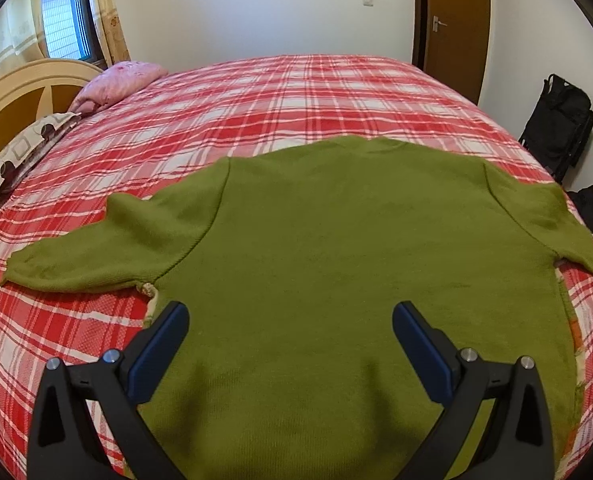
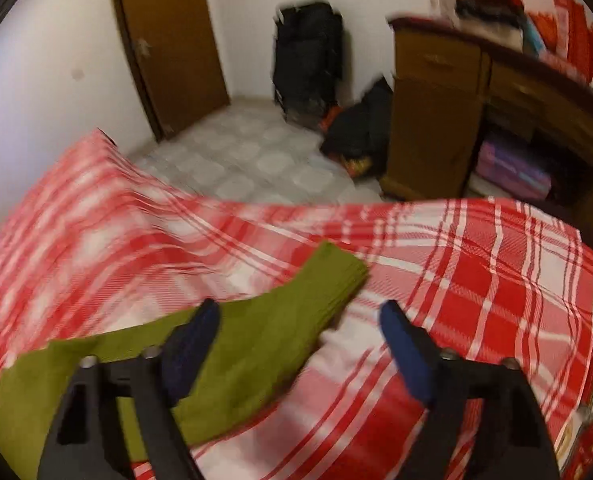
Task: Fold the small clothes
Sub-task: 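Grasp the cuff of the green sweater sleeve with the right gripper, then carry the held sleeve across the sweater body with the right gripper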
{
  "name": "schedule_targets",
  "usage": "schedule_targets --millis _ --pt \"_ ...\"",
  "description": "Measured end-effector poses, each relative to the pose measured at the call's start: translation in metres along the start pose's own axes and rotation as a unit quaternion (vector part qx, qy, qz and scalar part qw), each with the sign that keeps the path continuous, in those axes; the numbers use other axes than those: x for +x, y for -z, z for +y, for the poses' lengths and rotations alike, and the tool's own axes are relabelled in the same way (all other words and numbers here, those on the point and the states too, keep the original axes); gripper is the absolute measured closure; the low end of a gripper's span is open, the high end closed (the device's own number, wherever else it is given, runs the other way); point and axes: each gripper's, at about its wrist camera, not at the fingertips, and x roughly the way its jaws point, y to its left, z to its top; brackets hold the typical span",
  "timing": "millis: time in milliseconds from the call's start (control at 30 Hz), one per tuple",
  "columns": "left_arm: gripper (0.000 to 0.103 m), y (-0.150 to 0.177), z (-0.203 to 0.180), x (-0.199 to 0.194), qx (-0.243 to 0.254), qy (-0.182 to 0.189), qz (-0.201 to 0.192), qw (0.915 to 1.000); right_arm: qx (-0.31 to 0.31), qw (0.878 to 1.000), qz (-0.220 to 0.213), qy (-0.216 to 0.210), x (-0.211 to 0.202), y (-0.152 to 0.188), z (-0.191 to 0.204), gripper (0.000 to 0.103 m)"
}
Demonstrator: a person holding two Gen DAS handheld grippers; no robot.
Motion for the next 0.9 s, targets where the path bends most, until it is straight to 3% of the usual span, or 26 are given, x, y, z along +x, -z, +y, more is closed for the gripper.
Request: schedule_targets --millis 167,233,300,367,467,567,733,900 --pt "0.000 0.000 -0.001 0.005 -0.001 -0.004 0.008 1.0000 0.027 0.999 0.034 -0.006 0.032 -0.011 -0.005 0.027" --pt "0.000 0.000 -0.001 0.007 0.000 -0.005 0.011 0.9999 0.014 0.999 0.044 -0.001 0.042 -0.013 0.002 0.039" --pt "0.000 -0.001 -0.001 0.007 0.000 -0.008 0.012 0.9999 0.015 0.997 0.076 0.006 0.059 -0.011 0.002 0.067" --pt "0.000 -0.001 0.000 0.006 -0.001 -0.009 0.012 0.9999 0.021 0.996 0.082 -0.002 0.067 -0.009 -0.004 0.082" --pt "0.000 -0.001 0.004 0.006 -0.008 -0.007 0.011 0.9999 0.035 0.996 0.082 -0.029 0.064 -0.007 -0.010 0.093" --pt "0.000 -0.001 0.008 0.004 -0.011 -0.006 0.010 0.9999 0.035 0.997 0.044 -0.059 0.042 -0.007 -0.010 0.095" --pt "0.000 -0.001 0.021 -0.007 -0.026 -0.005 -0.005 0.9996 -0.032 0.994 -0.035 -0.094 -0.030 -0.008 0.029 0.095" --pt "0.000 -0.002 0.039 -0.017 -0.044 -0.008 -0.021 0.9988 -0.144 0.971 -0.102 -0.161 -0.126 0.017 0.120 0.095"
